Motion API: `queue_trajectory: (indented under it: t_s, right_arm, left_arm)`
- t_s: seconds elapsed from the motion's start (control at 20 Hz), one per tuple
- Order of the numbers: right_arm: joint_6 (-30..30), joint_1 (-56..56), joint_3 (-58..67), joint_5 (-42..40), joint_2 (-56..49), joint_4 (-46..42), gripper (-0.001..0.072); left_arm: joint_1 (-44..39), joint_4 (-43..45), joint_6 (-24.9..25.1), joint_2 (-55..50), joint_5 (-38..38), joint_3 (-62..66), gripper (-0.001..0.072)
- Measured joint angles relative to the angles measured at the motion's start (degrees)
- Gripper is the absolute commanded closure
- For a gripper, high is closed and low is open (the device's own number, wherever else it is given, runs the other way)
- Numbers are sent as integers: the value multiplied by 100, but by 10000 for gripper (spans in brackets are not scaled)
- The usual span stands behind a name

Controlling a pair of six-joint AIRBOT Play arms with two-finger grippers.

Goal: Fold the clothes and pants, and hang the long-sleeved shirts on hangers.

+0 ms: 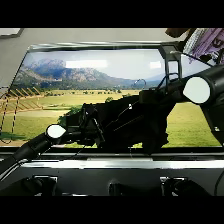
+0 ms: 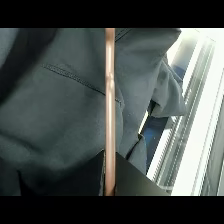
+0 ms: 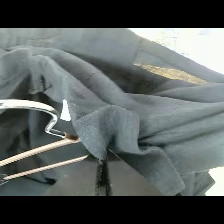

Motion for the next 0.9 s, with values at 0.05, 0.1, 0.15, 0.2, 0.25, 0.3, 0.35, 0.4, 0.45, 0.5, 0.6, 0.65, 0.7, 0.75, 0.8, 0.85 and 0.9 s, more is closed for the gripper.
queue_trajectory:
  t_s: [0.05, 0.1, 0.15, 0.2, 0.25, 0.3, 0.35, 0.4, 0.45, 0.5, 0.6, 0.65, 0.7, 0.75, 0.8, 0.85, 0.9]
  right_arm:
    - [0, 2, 0, -15, 0, 87, 661]
    - [0, 2, 0, -17, 0, 151, 642]
    - [0, 2, 0, -26, 0, 177, 607]
    - [0, 2, 0, -59, 0, 219, 554]
    - [-2, 2, 0, -61, 0, 273, 482]
    - [-2, 4, 0, -66, 0, 315, 400]
    - [-4, 4, 0, -66, 2, 319, 378]
    - [-7, 4, 0, -63, 9, 315, 374]
    - [-7, 4, 0, -57, 20, 317, 337]
    - [-17, 4, 0, -15, 42, 317, 322]
    - [-17, 4, 0, 66, 116, 291, 322]
    - [-17, 4, 0, 155, 173, 240, 322]
    - [-17, 4, 0, 227, 251, 168, 322]
    - [-15, 4, 0, 317, 348, 52, 321]
    - [9, 2, 0, 363, 457, -87, 280]
    - [118, 0, 0, 417, 588, -317, 214]
    - [302, -2, 2, 455, 743, -684, 208]
  left_arm:
    - [0, -28, 0, -4, 0, 2, 689]
    - [-2, -35, 0, -9, 0, 2, 689]
    - [-7, -42, 0, -9, 0, 2, 689]
    - [-17, -52, 0, -11, 0, 2, 689]
    - [-28, -61, 0, -11, 0, 2, 688]
    - [-35, -72, 0, -11, 0, 4, 689]
    - [-44, -72, 0, -11, 15, 7, 688]
    - [-50, -72, 2, -11, 15, 7, 689]
    - [-59, -55, 2, -15, 2, 7, 689]
    - [-61, -52, 2, -15, -20, 7, 689]
    - [-61, -74, 2, -13, 7, 7, 689]
    - [-61, -70, 2, -13, 7, 7, 689]
    - [-63, -72, 2, -13, 11, 7, 688]
    - [-63, -72, 2, -13, 20, 7, 689]
    - [-63, -70, 2, -13, 17, 7, 689]
    - [-63, -70, 4, -13, 15, 7, 689]
    - [-63, -70, 4, -15, 17, 7, 689]
